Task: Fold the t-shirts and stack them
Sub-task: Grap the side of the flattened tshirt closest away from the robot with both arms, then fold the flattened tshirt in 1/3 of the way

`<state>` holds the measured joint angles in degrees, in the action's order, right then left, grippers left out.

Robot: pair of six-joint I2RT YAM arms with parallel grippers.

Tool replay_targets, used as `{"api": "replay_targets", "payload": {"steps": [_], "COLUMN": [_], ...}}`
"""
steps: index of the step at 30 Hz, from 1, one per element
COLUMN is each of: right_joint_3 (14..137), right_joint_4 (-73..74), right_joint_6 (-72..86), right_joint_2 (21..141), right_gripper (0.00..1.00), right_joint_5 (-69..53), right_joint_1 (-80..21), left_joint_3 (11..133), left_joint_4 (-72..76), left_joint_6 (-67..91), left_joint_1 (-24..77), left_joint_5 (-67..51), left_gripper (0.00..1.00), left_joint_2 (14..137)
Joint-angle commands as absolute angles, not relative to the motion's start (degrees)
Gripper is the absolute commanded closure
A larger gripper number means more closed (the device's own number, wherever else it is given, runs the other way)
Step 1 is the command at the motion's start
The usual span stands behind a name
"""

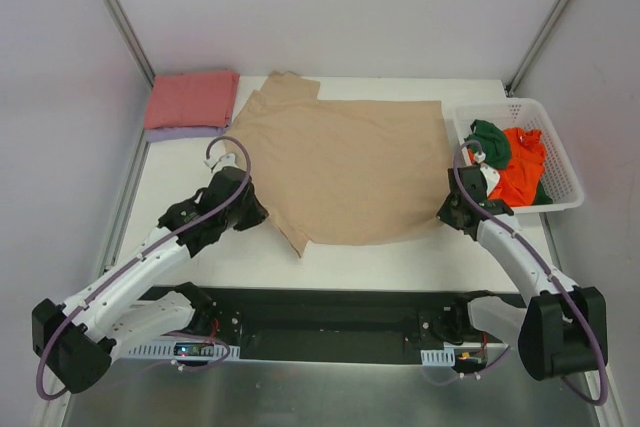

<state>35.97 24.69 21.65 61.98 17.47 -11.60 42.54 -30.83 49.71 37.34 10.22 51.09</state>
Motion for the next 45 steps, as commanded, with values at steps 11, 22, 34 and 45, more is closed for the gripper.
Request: {"api": "replay_targets", "payload": {"steps": [11,22,34,45], "right_joint_3": [53.34,67.40,79.27,76.39], "right_joint_4": [24.43,24.35,25.92,25.14], "right_joint_6": [16.17,13.80,13.10,6.69], "right_joint_2": [73.20,87.53,100.36,96.77], "right_gripper": [1.00,0.99,0.86,0.21], "right_joint_5": [16.53,16.96,20.83,8.81], "right_joint_1": [-8.00,-6.59,-6.59,-9.92], "left_joint_3": [58.87,72.14,90.43,80.97], "left_joint_4": [-22.15,-18.90,-20.65,-20.48], "left_joint_6": [38.50,32.70,30.59,32.78], "left_joint_1": [23.91,15.91,11.78,11.78], "left_joint_5": [7.03,1.32,0.27,-6.14], "left_gripper": [1.00,1.00,0.56,0.01], "left_joint_2": [66.96,85.06,108.27,99.95]}}
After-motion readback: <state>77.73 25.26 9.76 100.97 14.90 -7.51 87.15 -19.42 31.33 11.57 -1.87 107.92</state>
